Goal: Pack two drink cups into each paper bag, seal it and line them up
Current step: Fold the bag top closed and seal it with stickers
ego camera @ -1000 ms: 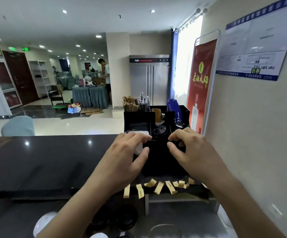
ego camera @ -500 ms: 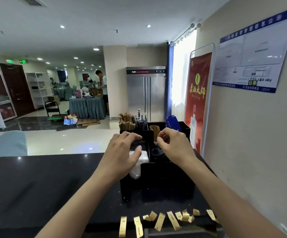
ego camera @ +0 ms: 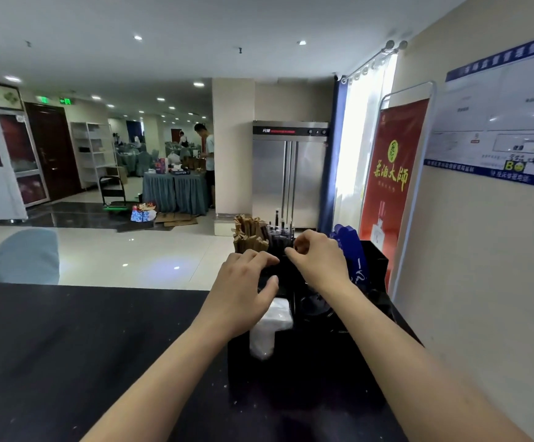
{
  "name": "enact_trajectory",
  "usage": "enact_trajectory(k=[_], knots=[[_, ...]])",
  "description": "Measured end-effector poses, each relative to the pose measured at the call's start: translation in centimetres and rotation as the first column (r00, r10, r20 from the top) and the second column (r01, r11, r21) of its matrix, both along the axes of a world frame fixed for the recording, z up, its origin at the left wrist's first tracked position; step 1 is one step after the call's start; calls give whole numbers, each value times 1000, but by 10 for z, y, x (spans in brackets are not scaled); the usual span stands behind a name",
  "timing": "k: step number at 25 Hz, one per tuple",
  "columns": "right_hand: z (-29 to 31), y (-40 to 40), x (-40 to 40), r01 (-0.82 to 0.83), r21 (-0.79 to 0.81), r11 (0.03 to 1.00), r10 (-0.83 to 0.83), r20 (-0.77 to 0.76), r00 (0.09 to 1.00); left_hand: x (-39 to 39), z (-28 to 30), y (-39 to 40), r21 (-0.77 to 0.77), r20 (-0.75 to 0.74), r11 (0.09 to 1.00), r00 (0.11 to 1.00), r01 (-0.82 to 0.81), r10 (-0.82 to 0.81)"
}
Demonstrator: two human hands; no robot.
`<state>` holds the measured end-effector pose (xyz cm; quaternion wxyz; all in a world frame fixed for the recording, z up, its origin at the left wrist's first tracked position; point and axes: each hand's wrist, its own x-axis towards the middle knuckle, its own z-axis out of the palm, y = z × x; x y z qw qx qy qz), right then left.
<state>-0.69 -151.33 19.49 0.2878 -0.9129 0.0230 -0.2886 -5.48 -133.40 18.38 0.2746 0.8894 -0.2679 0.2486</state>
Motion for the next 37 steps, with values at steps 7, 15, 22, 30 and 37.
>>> enact_trajectory(k=[7, 15, 22, 30, 37], knots=[[-3, 9, 43, 30, -25, 999, -32, -75, 997, 16, -18, 6, -7, -51, 1000, 999, 2, -2], [-4, 6, 61, 2, 27, 1000, 0, -89, 996, 21, -26, 9, -10, -60, 1000, 998, 7, -8], [-4, 10, 66, -26, 80, 996, 34, -101, 994, 21, -29, 14, -16, -60, 1000, 998, 12, -13], [6, 7, 64, -68, 154, 986, 74, -33, 997, 19, -31, 17, -31, -78, 999, 997, 18, -20], [61, -7, 39, -92, 193, 977, 63, 149, 987, 7, -16, 12, -43, -47, 998, 998, 35, -37]])
